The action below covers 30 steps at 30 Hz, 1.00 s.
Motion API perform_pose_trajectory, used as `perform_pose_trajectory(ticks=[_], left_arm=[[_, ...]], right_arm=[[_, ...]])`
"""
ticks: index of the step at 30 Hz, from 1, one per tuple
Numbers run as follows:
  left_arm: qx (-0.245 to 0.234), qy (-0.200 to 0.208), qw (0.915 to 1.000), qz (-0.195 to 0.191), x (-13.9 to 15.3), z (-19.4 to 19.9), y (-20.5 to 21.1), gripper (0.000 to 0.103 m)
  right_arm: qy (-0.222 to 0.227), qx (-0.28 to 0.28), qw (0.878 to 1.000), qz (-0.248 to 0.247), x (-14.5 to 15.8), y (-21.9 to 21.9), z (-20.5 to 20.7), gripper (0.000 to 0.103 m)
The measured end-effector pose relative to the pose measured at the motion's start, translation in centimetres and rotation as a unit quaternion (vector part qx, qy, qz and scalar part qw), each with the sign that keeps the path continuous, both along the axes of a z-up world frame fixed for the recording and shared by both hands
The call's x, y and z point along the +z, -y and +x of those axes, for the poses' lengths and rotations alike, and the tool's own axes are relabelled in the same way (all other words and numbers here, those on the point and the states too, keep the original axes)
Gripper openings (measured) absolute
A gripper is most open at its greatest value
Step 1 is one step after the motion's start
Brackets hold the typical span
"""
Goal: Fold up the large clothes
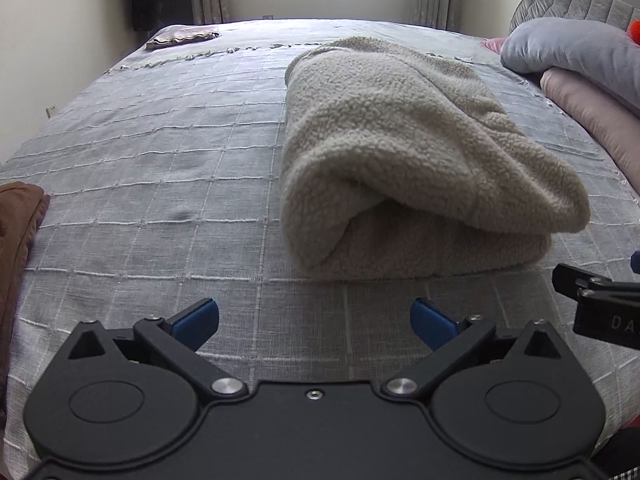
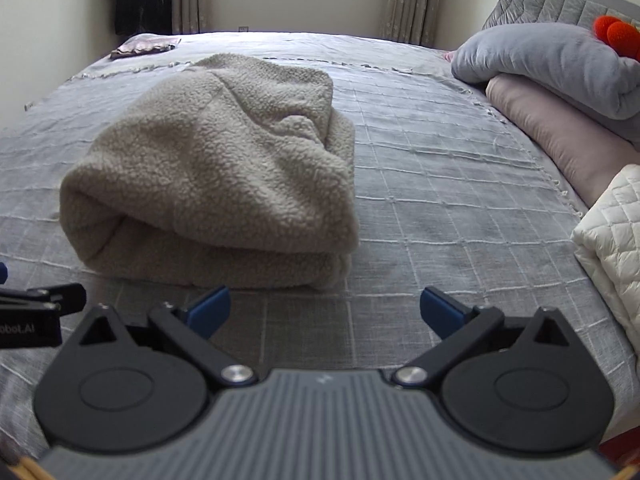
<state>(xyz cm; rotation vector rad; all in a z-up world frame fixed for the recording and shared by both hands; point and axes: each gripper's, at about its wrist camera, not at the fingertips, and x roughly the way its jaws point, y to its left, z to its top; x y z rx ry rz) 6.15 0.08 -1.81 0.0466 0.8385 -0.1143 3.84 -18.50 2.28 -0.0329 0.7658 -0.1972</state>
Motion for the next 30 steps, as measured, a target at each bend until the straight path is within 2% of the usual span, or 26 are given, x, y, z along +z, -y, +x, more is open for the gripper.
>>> perform_pose_trajectory(ticks=[4, 30], left_arm=[[0.002, -0.001, 1.0, -0.001, -0.3, 0.1, -0.1, 0.103], [-0.008, 0.004, 1.0, 0.004, -0.1, 0.1, 0.5, 0.103]], right_arm=[[0.001, -0.002, 1.0, -0.011, -0.2, -0.3, 0.3, 0.103], [-0.007, 0.006, 1.0, -0.003, -1.1, -0.4, 0.8, 0.103]])
